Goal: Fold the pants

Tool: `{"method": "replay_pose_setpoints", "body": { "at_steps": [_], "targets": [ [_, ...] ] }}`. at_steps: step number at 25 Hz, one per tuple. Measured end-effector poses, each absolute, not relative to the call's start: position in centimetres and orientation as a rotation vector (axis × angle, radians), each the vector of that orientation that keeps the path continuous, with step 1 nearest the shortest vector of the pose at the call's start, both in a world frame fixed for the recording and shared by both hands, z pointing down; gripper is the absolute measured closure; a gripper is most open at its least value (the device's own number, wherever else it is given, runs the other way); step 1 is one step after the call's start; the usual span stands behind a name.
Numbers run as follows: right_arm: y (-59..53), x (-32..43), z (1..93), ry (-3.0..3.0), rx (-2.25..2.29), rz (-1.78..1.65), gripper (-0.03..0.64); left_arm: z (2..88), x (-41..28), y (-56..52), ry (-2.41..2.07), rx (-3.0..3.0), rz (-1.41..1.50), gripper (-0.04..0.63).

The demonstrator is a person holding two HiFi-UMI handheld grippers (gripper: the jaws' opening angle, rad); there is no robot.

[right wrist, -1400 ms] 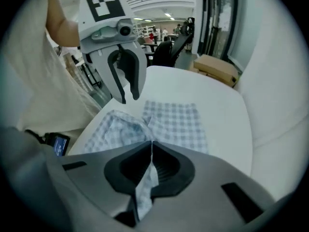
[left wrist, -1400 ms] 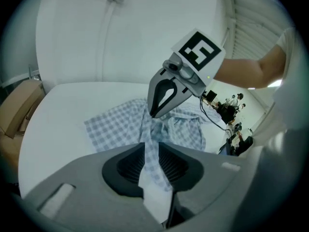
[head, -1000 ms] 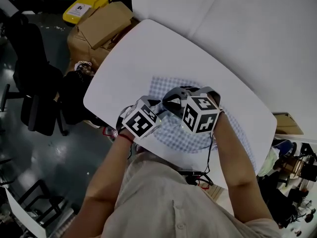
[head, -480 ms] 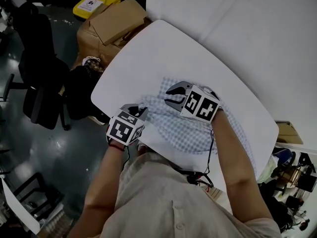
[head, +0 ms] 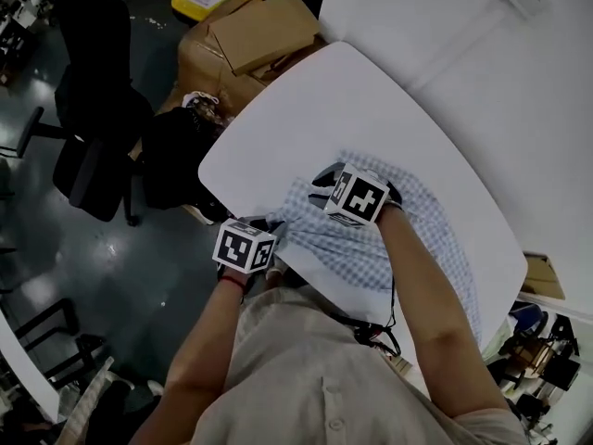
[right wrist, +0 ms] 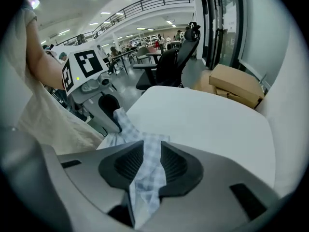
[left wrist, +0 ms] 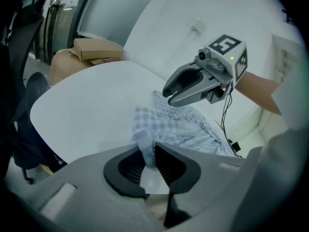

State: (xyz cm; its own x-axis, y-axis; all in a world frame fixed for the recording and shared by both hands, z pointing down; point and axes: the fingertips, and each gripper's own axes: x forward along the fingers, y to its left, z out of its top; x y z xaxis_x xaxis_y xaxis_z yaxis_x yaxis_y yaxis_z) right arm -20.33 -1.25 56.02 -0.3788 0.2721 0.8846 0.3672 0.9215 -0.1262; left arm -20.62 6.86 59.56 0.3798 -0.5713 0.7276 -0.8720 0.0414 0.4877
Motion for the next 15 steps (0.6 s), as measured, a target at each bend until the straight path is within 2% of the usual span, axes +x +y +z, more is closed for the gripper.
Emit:
{"method": "replay_pose_setpoints", "body": {
  "at_steps": [15],
  "targets": [
    [3.9, -22.7, 62.7, -1.781, -0.494, -0.323, 0.531, 60.3, -20.8, 6.8, -1.243, 1.66, 0.323, 0.554]
  ]
}}
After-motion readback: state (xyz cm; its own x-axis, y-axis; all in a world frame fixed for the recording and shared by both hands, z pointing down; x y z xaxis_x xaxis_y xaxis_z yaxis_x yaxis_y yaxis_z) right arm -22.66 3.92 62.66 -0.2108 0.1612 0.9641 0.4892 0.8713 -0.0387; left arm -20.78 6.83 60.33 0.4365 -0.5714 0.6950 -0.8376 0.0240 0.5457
